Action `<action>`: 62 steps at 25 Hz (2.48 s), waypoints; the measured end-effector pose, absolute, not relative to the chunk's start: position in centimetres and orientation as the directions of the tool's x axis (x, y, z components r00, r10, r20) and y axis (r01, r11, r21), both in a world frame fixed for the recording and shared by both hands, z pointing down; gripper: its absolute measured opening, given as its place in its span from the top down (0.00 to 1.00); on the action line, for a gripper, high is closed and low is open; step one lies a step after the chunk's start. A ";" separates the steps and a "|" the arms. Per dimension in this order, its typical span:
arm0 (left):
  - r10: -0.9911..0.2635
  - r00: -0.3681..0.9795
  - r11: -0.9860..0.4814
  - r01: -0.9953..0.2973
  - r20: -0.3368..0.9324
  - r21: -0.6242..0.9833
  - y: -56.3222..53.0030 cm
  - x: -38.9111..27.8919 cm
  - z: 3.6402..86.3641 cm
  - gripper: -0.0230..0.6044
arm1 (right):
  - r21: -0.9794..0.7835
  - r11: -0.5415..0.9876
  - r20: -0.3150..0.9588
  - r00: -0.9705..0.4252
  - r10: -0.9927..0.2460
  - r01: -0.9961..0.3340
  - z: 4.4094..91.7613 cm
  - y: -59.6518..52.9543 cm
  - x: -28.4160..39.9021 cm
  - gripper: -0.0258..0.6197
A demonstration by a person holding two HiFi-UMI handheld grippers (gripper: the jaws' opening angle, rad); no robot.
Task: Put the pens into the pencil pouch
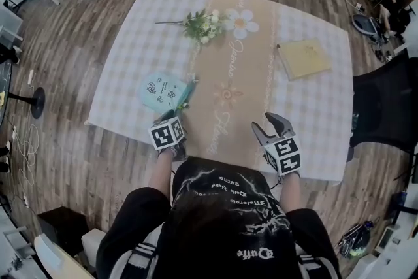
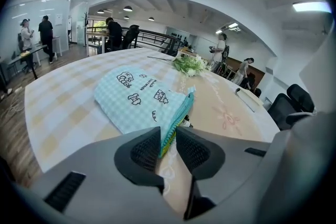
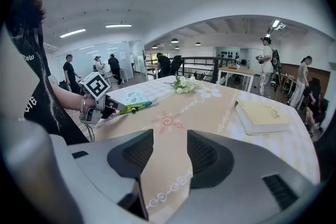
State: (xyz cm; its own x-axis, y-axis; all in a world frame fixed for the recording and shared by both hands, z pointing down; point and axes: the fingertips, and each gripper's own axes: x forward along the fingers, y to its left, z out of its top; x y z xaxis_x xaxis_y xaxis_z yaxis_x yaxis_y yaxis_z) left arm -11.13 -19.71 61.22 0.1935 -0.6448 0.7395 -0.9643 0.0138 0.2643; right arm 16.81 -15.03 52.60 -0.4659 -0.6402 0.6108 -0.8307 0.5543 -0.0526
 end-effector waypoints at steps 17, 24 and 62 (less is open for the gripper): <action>-0.776 0.196 -0.064 -0.970 0.599 0.233 -14.6 -4.4 57.5 0.48 | -0.148 0.345 0.490 -0.372 -0.788 -0.927 53.6 -13.3 22.9 0.60; -0.755 0.458 -0.327 -0.883 0.469 0.336 -13.4 2.4 54.9 0.48 | -0.155 0.336 0.482 -0.368 -0.795 -0.929 53.9 -12.3 24.6 0.61; -0.716 0.629 -0.540 -0.773 0.302 0.333 -11.0 11.1 49.7 0.93 | -0.001 0.285 0.423 -0.259 -0.869 -0.959 52.5 -9.6 30.1 0.95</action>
